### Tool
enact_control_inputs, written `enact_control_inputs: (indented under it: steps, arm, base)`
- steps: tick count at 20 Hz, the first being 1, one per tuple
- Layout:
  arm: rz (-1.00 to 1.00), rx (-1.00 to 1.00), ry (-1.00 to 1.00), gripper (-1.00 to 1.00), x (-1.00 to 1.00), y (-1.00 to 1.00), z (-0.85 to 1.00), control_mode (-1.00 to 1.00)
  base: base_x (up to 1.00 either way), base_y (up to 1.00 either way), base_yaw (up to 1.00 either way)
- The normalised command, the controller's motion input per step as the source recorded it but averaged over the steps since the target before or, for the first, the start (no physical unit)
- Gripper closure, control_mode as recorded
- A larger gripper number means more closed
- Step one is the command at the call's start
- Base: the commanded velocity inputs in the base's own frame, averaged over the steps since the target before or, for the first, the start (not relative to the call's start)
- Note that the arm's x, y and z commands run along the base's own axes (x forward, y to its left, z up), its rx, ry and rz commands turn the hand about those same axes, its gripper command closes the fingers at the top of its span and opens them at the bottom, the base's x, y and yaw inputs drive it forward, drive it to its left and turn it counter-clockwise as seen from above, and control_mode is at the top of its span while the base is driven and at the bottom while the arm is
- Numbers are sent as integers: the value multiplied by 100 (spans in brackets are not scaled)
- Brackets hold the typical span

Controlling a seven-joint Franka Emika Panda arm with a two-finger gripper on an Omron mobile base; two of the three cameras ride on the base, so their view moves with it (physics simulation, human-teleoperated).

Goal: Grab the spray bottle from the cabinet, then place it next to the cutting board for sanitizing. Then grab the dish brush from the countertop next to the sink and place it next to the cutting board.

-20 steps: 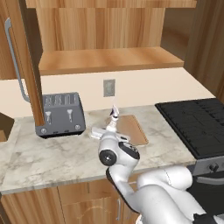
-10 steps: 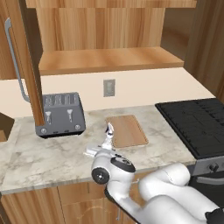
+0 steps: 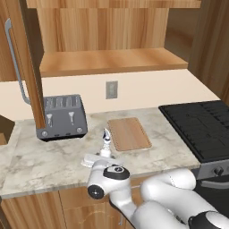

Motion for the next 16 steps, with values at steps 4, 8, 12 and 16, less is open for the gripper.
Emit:
enact_control_inputs:
  steps: [4,8,12,16]
  arm:
    - [-8,-3,1,100,31,-24,-13,-100]
    - [-6,-3,1,100,40,-32,-27,-100]
    - [-3,-2,-11,100,13,-25,-31,-100]
    - [0,-3,-21,100,0,-14,-32,-100]
  base:
    - [0,0,0]
    - [0,0,0]
    - [0,0,0]
    - [0,0,0]
